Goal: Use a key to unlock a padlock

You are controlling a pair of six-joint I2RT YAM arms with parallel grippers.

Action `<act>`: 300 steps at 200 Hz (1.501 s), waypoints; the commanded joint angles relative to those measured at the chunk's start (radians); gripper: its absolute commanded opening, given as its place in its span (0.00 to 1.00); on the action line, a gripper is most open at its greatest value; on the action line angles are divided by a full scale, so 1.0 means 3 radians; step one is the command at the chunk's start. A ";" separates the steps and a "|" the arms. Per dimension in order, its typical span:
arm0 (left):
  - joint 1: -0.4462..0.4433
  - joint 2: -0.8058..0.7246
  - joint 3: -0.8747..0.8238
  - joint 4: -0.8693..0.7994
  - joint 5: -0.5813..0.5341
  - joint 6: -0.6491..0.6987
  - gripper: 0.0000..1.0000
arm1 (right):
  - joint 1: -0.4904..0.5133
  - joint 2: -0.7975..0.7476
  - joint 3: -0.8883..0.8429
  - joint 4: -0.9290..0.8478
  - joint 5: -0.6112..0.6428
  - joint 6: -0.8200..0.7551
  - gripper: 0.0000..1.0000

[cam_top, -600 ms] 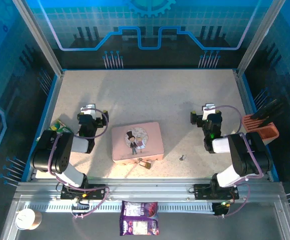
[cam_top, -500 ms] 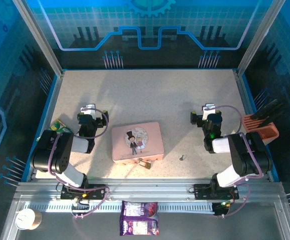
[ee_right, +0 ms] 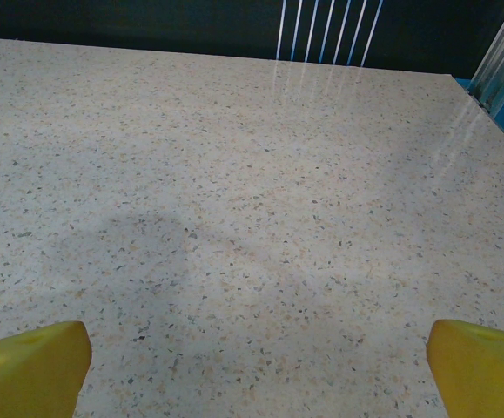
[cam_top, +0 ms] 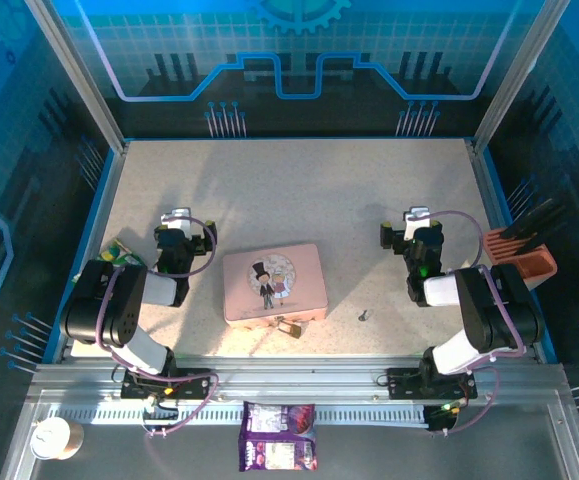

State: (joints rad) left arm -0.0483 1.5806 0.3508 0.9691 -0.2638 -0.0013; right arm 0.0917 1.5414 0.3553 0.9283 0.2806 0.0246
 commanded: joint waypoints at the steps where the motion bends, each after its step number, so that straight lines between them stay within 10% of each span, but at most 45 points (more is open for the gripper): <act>1: 0.0023 -0.0072 0.0047 0.0007 0.0050 -0.0034 0.99 | 0.0042 0.0025 0.0058 0.0087 0.0030 -0.0026 1.00; 222: 0.0023 -0.0102 0.0031 0.0024 0.0055 -0.0021 0.99 | 0.0033 0.0022 0.0063 0.0074 -0.0015 -0.0013 1.00; 300: -0.0038 -0.1630 0.0108 -0.1295 0.0024 -0.0253 0.99 | 0.0252 -0.0384 -0.0145 0.0172 -0.0114 -0.0370 1.00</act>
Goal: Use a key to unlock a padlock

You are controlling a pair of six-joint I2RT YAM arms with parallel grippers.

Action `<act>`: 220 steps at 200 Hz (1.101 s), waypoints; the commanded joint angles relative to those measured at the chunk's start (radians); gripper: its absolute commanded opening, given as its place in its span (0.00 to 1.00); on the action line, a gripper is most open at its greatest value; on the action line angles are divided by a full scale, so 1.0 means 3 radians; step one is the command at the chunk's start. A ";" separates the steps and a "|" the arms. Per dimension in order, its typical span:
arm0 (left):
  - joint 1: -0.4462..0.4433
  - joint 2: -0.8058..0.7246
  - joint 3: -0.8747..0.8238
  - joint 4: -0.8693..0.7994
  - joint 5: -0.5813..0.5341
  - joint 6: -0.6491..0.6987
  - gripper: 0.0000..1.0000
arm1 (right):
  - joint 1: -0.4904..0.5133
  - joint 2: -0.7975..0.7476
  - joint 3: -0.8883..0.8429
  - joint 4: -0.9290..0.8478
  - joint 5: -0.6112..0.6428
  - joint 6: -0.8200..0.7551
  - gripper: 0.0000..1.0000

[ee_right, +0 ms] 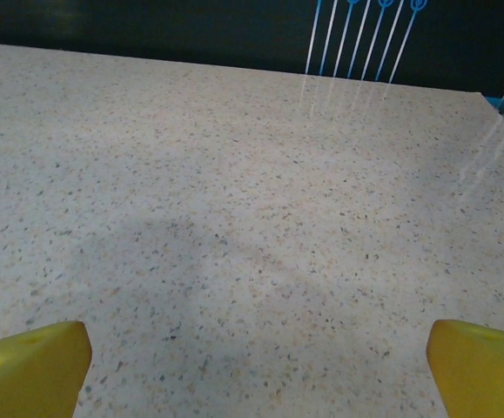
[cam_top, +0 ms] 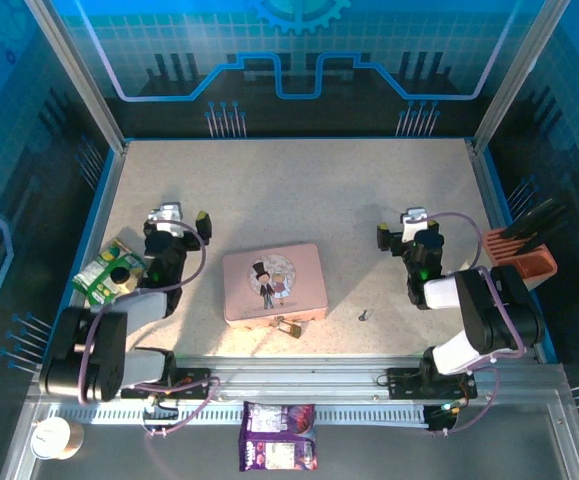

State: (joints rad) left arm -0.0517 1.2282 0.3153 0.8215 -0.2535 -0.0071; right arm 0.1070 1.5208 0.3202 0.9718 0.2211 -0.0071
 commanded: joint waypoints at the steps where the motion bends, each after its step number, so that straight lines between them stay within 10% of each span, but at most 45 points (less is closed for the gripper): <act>1: -0.0027 -0.0472 0.0240 -0.0848 -0.0012 -0.0251 0.99 | 0.0213 -0.0330 -0.0024 0.0002 0.0093 -0.0274 1.00; 81: -0.0018 -0.0842 0.1670 -0.3848 -0.0249 -0.1987 0.99 | 0.0432 -0.2048 0.0981 -0.2973 -0.0051 0.1087 1.00; 111: 0.0015 -0.1027 0.1639 -0.4072 0.0274 -0.2201 0.99 | 0.0097 -0.2402 0.1064 -0.3355 -0.1204 0.1766 1.00; 134: 0.0034 -0.1157 0.1487 -0.3863 0.0962 -0.2051 0.99 | -0.0190 -0.2767 0.0808 -0.3734 -0.0839 0.2575 1.00; 157: -0.0117 -0.1125 0.1604 -0.4149 0.1033 -0.2024 0.99 | -0.0358 -0.2844 0.0733 -0.3857 -0.1241 0.2268 1.00; 220: -0.1262 -0.1026 0.1674 -0.4543 0.0593 -0.2224 0.99 | 0.0946 -0.2320 0.1555 -0.5417 -0.0277 0.2001 0.99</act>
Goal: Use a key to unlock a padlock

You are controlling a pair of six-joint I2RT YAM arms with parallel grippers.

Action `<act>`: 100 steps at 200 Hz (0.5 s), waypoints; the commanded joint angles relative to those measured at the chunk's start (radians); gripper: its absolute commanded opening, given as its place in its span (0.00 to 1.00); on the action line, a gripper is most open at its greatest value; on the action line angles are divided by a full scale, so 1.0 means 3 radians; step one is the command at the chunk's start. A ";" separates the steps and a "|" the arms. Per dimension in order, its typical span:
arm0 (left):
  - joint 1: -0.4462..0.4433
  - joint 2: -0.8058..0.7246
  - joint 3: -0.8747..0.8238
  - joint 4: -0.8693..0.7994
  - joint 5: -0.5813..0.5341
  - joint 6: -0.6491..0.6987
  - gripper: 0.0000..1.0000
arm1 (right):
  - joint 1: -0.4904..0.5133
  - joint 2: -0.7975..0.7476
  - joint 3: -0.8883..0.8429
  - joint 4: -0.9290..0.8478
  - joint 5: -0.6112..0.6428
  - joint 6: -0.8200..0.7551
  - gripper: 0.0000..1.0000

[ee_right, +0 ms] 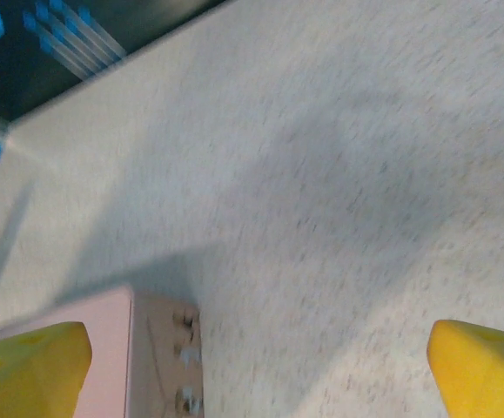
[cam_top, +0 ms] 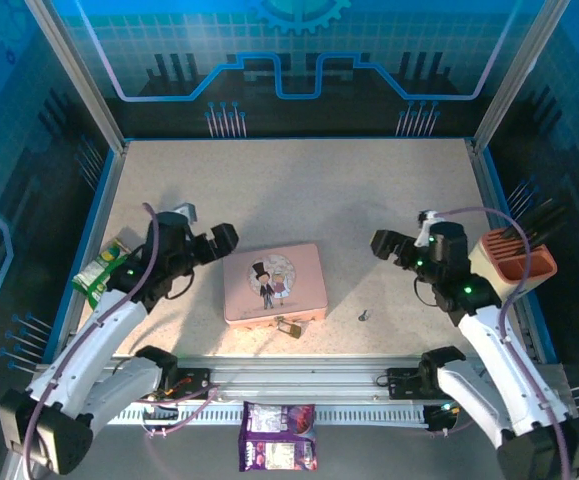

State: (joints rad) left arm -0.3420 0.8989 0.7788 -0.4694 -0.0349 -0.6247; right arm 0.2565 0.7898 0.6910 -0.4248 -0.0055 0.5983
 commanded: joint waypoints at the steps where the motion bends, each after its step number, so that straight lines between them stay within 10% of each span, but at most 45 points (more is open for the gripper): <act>1: -0.0314 0.0077 0.0132 -0.0245 -0.0143 -0.0174 0.99 | 0.0469 0.0125 0.0324 -0.0783 0.0496 -0.0006 0.98; 56: -0.1200 0.0166 0.0085 -0.0307 -0.0595 -0.0518 0.99 | 0.1482 0.0546 0.0295 -0.1383 0.0868 0.0847 0.86; 100: -0.1397 0.0122 -0.0026 -0.0275 -0.0776 -0.0605 0.99 | 0.1668 0.0539 -0.0096 -0.1318 0.0768 0.1249 0.70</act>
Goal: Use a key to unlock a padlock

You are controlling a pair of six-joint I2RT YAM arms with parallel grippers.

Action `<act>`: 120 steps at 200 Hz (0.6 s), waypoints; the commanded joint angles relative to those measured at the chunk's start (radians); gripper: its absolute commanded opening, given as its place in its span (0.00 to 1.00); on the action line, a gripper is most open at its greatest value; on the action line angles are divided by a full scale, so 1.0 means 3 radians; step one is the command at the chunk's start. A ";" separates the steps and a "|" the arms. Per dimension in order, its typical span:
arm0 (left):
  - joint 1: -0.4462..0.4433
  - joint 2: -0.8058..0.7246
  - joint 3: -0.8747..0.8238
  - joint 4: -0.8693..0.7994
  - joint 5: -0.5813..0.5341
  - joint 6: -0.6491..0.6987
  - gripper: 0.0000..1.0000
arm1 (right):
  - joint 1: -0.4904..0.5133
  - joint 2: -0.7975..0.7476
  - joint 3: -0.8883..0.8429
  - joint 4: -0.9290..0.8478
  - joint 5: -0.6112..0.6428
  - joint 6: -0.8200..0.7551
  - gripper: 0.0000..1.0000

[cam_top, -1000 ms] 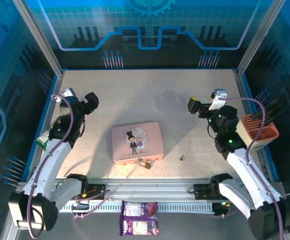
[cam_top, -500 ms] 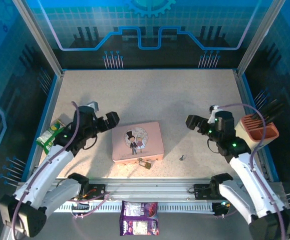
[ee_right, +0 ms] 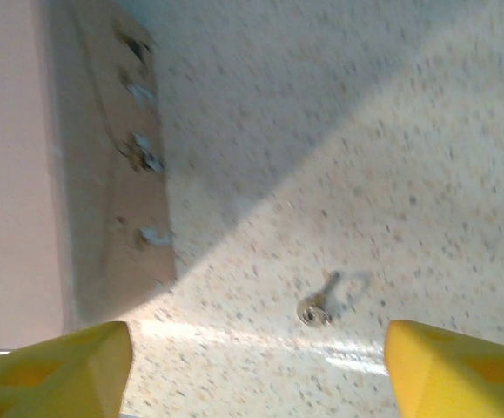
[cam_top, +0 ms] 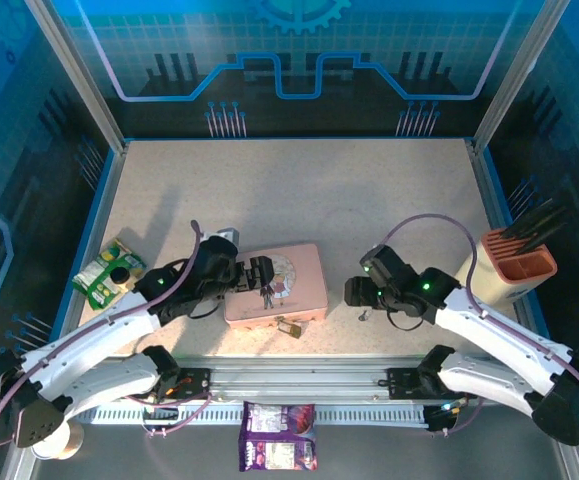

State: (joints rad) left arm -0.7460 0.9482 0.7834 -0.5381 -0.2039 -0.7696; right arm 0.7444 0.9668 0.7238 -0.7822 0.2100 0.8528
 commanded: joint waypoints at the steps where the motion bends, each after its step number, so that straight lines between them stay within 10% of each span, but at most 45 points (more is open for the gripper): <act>1: -0.0052 -0.0045 -0.0048 -0.0044 -0.0214 -0.0121 0.99 | 0.0043 -0.0057 -0.0212 -0.0120 0.0043 0.0413 0.70; 120: -0.0076 -0.0175 -0.0303 0.0259 -0.0273 -0.0221 0.99 | 0.0041 0.0098 -0.0956 0.0815 -0.0223 0.0902 0.39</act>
State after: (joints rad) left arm -0.7605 0.9020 0.7040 -0.4831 -0.2661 -0.8333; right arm 0.7464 0.9733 0.4492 -0.6140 0.1524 1.0912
